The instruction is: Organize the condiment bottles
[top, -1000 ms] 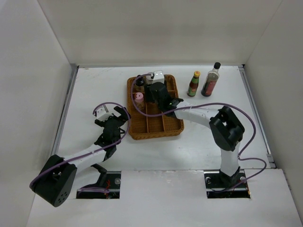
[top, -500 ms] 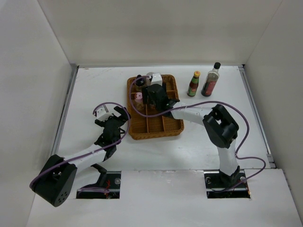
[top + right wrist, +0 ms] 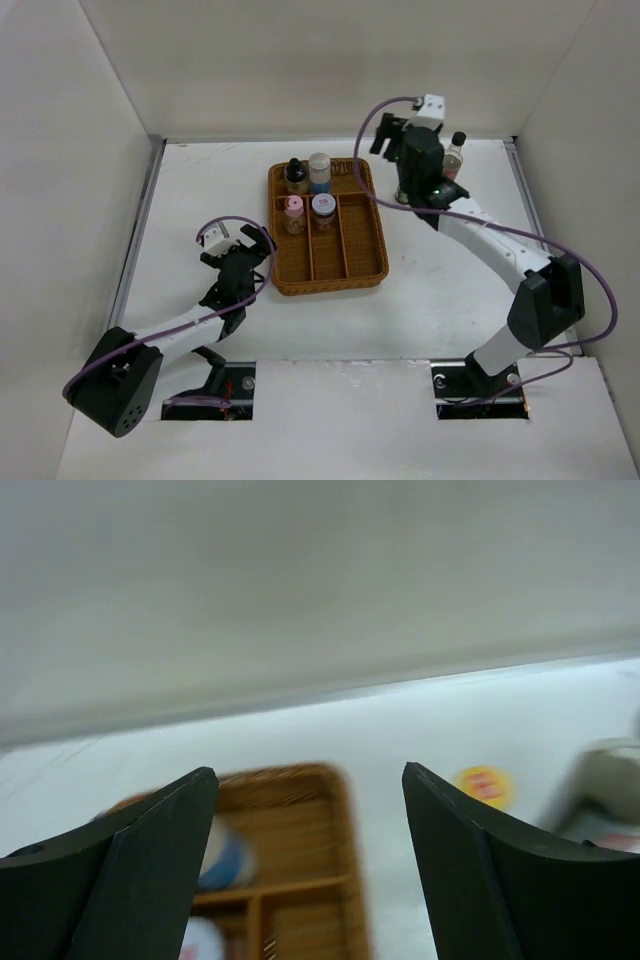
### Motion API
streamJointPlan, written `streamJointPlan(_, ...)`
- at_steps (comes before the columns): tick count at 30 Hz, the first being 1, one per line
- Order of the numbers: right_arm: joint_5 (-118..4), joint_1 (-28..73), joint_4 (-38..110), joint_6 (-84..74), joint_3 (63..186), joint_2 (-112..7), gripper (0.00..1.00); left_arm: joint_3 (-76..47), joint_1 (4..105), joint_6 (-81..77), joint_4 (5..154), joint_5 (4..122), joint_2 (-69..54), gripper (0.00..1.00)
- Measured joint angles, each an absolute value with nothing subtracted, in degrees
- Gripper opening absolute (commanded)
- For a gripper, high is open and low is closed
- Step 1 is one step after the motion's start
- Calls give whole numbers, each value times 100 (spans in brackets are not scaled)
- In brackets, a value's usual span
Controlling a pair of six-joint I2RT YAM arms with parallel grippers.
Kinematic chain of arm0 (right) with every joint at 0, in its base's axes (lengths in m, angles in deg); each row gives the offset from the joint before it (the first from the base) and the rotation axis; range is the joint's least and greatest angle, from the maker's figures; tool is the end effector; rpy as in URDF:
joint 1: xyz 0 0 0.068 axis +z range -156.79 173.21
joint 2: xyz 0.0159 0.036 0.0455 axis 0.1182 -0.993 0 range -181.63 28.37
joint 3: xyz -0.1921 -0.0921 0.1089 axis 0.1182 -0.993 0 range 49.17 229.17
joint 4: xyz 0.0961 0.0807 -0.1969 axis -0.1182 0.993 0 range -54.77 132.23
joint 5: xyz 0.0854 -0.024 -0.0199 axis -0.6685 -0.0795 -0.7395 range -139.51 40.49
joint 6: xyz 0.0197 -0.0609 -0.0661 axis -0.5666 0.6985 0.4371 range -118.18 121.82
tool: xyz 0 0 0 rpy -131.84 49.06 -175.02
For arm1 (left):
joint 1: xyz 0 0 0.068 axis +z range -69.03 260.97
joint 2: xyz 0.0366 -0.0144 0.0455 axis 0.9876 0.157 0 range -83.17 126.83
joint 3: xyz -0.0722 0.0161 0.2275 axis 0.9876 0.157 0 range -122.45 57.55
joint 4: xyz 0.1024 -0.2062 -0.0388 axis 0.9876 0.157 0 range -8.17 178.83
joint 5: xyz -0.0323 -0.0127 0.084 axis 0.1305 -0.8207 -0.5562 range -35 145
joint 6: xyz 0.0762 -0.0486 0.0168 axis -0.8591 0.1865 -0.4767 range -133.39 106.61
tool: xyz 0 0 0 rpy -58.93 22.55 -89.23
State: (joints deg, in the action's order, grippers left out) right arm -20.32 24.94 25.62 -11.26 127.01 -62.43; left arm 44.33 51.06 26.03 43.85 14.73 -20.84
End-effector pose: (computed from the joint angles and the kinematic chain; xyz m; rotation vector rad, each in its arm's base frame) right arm 0.3546 0.1719 0.3443 0.1269 1.6201 0.1874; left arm 0.2294 -0.0704 0.1669 -0.6337 1.6059 -0.2745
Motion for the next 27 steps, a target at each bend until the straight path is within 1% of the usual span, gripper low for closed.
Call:
streamJointPlan(5, -1840, 1537, 2697, -973, 12708, -6409, 86, 4433, 5090, 2606, 4381, 1473, -2078, 100)
streamJointPlan(11, -2056, 1218, 3115, -853, 12878, -7065, 86, 4433, 5090, 2606, 4383, 1477, -2043, 100)
streamJointPlan(15, -2268, 1113, 3288, -846, 13005, -7421, 82, 4433, 5090, 2606, 4381, 1477, -2036, 100)
streamJointPlan(18, -2367, 1049, 3351, -844, 13082, -7614, 73, 4433, 5090, 2606, 4381, 1477, -2019, 100)
streamJointPlan(26, -2404, 1016, 3358, -798, 13182, -7832, 37, 4433, 5095, 2606, 4381, 1486, -1992, 100)
streamJointPlan(27, -2397, 1016, 3366, -789, 13186, -7832, 34, 4433, 5095, 2606, 4381, 1488, -1992, 100)
